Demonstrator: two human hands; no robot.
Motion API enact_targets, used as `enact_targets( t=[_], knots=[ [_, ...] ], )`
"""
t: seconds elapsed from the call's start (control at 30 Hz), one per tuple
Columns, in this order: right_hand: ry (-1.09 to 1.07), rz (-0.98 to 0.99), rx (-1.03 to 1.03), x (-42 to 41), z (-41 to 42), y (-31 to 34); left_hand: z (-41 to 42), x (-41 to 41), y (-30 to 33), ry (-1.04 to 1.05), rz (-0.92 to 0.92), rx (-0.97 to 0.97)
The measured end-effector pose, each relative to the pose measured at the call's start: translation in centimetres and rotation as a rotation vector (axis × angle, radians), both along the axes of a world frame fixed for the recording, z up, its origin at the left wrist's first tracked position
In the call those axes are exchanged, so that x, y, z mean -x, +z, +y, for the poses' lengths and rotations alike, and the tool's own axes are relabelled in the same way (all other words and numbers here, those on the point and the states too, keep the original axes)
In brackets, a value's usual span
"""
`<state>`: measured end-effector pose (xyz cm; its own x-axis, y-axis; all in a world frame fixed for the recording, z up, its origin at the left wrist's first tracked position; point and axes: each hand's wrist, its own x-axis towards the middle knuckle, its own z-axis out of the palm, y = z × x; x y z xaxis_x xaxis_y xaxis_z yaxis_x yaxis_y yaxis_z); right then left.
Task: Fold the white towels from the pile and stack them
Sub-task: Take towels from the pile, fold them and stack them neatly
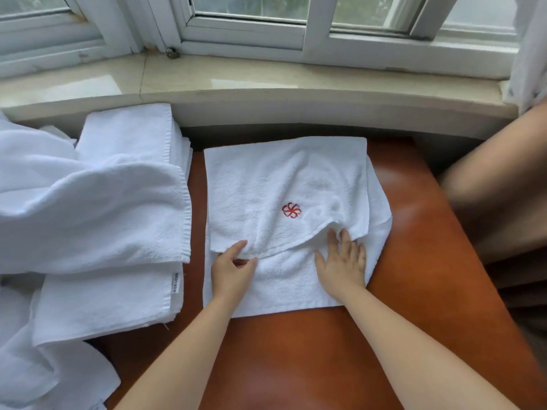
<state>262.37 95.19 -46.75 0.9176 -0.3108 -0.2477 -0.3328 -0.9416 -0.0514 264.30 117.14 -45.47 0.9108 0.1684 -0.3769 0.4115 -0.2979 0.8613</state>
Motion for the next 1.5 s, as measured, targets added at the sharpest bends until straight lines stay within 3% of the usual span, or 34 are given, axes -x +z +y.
enact_targets(
  t=[0.2,0.33,0.5,0.63,0.73,0.83,0.9,1.0,1.07,1.13,1.2,1.3,1.4,1.5],
  knots=[
    [0.007,-0.181,-0.066,0.5,-1.0,1.5,-0.1,-0.2,0.6,-0.02,0.014,0.026],
    [0.06,-0.178,0.079,0.9,-2.0,3.4,0.0,-0.2,2.0,-0.007,0.054,0.089],
    [-0.053,-0.234,0.295,1.8,-3.7,6.3,0.3,-0.1,4.1,0.217,-0.011,0.148],
    [-0.041,-0.133,0.543,3.2,-5.0,7.1,-0.6,0.9,4.9,0.251,-0.065,0.152],
    [-0.12,-0.056,0.42,4.9,-4.4,6.4,-1.1,2.6,4.3,0.231,0.025,0.175],
    [-0.236,-0.162,0.225,5.8,-3.7,5.8,-1.0,4.3,3.6,0.332,0.091,0.291],
    [-0.309,-0.343,0.087,5.8,-3.4,6.4,-0.6,4.5,4.1,0.4,-0.002,0.234],
    [-0.376,-0.626,-0.042,5.9,-2.7,7.6,0.4,4.5,5.4,0.322,-0.257,-0.001],
    [-0.449,-0.667,-0.105,6.8,-2.4,7.6,1.0,5.1,5.9,0.32,-0.327,-0.042],
    [-0.49,-0.514,-0.134,8.3,-2.2,6.5,1.5,6.7,5.1,0.355,-0.263,-0.046],
    [-0.55,-0.322,-0.168,9.8,-1.7,5.2,1.9,8.2,3.5,0.389,-0.063,-0.032],
    [-0.608,-0.19,-0.249,11.1,-1.3,4.5,2.6,9.8,1.4,0.311,0.135,-0.178],
    [-0.745,-0.3,-0.444,10.8,-2.1,4.8,2.6,10.4,0.9,0.288,0.175,-0.209],
    [-0.949,-0.54,-0.704,9.9,-2.6,5.3,2.3,10.2,1.3,0.328,0.167,-0.112]
  ],
)
